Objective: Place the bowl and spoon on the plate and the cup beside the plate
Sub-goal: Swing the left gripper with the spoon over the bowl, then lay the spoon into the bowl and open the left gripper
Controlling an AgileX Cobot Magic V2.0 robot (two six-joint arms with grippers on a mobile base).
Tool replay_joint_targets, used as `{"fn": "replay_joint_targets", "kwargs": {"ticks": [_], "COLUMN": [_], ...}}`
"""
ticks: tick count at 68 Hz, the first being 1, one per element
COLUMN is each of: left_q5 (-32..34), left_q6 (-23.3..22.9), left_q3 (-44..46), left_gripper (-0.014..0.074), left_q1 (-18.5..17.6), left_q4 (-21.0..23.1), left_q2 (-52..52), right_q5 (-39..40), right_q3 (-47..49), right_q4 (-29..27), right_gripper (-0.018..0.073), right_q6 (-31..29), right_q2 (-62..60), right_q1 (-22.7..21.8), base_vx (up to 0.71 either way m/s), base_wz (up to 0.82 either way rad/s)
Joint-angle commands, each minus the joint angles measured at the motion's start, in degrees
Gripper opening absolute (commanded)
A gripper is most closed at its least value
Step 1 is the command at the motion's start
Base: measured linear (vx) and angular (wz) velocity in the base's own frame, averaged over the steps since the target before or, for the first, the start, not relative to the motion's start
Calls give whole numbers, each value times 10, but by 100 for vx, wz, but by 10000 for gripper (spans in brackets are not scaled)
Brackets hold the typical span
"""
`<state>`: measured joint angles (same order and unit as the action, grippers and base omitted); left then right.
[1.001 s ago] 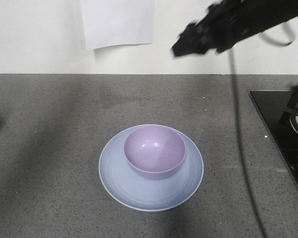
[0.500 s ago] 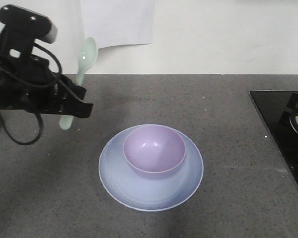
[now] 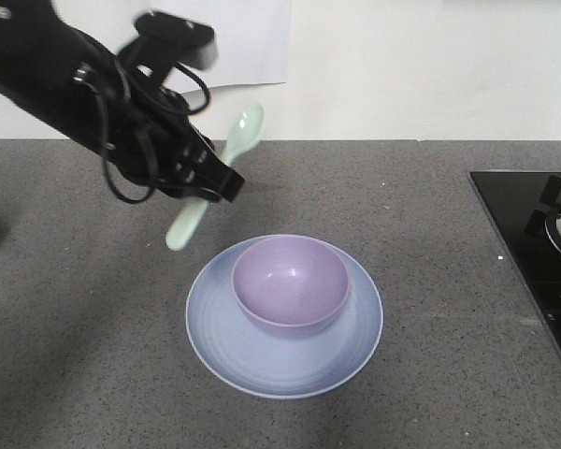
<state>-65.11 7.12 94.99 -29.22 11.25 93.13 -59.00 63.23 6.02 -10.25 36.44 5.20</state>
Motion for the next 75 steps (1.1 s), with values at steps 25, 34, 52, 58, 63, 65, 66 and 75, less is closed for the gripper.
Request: {"fn": "replay_joint_targets", "kwargs": {"ticks": [25,34,52,58,63,65,66,75], "left_q5": [-18,-21,-17,-18,-18,-18,-18,-23], "left_q6": [15,16,16,16,14,14,14,10], "left_q3": [24,24,24,24,24,24,24,24], "left_gripper": [-6,-5,28,57,96,112,121,213], "left_q1": [-54,-54,-54,-54,-54,-54,-54,-54], "left_q4": [45,43,45,45,45,45,45,45], "left_q2": [64,68,73,73,73,73,73,73], "right_q5": [149,160,168,168,168,168,168,168], "right_q3": [-225,-225,-225,-225,-225,-225,-225,-225], "right_q4": [7,8,8,8,8,8,8,8], "right_gripper": [-5,-5,-5,-5,-5,-5,-5,-5], "right_q6": [78,81,81,81,81,81,81,81], "right_q2": [-29,-31,-31,-31,-31,-31,-31,-31], "right_q1": [-3,-3,-3,-3,-3,-3,-3,-3], "base_vx": [0,0,0,0,0,0,0,0], "base_wz": [0,0,0,0,0,0,0,0]}}
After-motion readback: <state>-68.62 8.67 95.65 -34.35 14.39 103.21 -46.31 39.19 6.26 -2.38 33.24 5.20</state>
